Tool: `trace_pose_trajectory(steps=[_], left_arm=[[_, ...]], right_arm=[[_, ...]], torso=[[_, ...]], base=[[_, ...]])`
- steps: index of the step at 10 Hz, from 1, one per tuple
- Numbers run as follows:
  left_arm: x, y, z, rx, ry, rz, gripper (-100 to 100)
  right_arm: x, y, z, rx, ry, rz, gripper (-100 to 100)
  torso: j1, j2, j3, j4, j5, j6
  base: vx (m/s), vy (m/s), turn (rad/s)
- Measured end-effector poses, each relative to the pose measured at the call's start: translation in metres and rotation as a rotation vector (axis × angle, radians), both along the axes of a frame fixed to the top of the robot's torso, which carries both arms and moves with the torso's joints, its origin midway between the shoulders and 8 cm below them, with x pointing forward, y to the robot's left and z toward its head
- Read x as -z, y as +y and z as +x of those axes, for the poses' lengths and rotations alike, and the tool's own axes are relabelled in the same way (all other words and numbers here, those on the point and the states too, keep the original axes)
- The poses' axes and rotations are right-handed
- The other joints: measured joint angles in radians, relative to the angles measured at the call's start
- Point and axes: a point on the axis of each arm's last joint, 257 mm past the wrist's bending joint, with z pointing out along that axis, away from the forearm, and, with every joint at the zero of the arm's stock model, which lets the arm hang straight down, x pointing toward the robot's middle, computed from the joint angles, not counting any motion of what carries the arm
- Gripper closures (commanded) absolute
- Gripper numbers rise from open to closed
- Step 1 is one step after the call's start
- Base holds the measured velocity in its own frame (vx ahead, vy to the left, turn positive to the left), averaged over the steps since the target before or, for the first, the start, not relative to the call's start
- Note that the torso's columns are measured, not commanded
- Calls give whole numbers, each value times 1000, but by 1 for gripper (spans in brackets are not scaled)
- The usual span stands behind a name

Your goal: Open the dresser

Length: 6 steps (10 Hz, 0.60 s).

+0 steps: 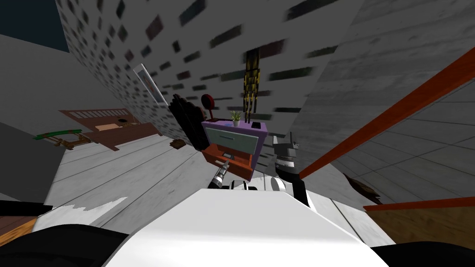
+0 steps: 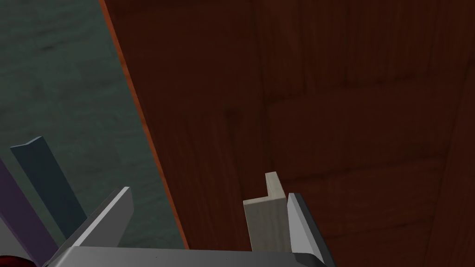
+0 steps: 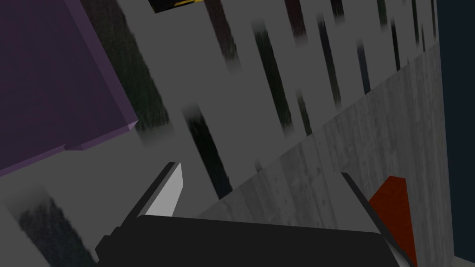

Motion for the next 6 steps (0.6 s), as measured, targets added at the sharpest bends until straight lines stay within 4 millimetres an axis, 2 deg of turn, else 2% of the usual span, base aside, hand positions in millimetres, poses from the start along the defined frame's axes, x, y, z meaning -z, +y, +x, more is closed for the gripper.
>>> trace_pose_trajectory(steps=[6], left_arm=[[-7, -1, -6, 0, 31, 4, -100]], right_arm=[[0, 0, 0, 0, 0, 0, 0]], torso=[[-4, 8, 3, 8, -4, -1]], base=[[-2, 0, 2]])
